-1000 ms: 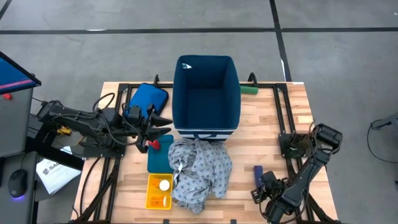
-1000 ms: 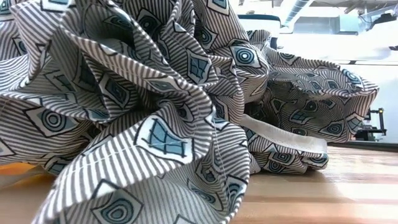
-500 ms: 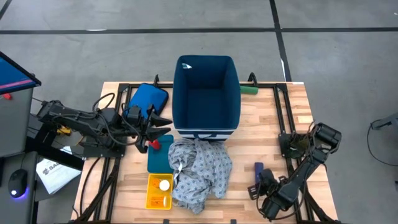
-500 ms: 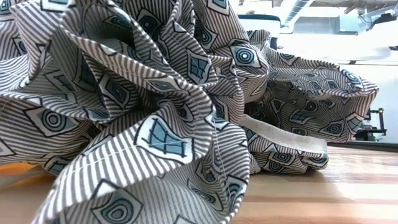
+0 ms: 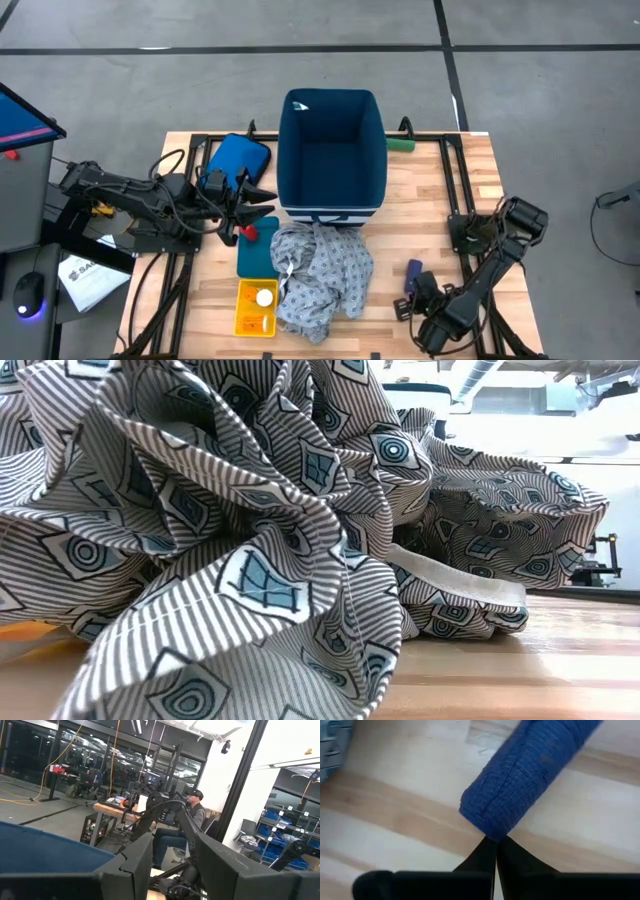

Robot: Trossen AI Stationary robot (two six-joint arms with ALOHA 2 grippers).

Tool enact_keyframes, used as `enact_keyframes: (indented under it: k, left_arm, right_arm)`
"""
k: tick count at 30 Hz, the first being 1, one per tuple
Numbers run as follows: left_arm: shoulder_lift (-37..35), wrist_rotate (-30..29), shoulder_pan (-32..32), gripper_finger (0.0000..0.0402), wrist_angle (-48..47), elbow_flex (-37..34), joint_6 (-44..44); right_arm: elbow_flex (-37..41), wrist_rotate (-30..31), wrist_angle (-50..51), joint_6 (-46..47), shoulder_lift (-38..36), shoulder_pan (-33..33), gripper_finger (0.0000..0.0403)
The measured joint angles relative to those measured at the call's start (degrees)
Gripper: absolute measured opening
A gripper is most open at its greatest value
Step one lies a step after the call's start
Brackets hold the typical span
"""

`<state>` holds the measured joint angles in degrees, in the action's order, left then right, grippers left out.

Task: Pick & place medical supplies in basket/bin
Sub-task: Put the blue bandage into the blue bin

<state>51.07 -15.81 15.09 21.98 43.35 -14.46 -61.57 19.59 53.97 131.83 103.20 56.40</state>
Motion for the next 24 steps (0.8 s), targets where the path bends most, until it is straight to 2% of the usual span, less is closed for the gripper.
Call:
enact_keyframes:
  k: [11, 15, 19, 24]
  left_arm:
    - [0.00, 1.27, 0.00, 0.0140, -0.04, 0.00, 0.02]
    - [0.00, 1.27, -0.02, 0.0140, -0.13, 0.00, 1.35]
    - [-0.02, 2.23, -0.25, 0.0140, -2.54, 0.02, 2.08]
    - [0.00, 2.69, -0.31, 0.0140, -6.90, 0.02, 2.12]
  right_arm:
    - [-8.12, 1.77, 3.18, -0.24, -0.22, 1.16, 0.0000]
    - [-11.70, 4.91, 4.78, -0.45, -2.14, 1.90, 0.0000]
    - [-12.73, 8.04, 5.24, -0.68, -5.63, 2.64, 0.0000]
    - [-12.72, 7.61, 8.39, -1.11, -7.29, 2.35, 0.0000]
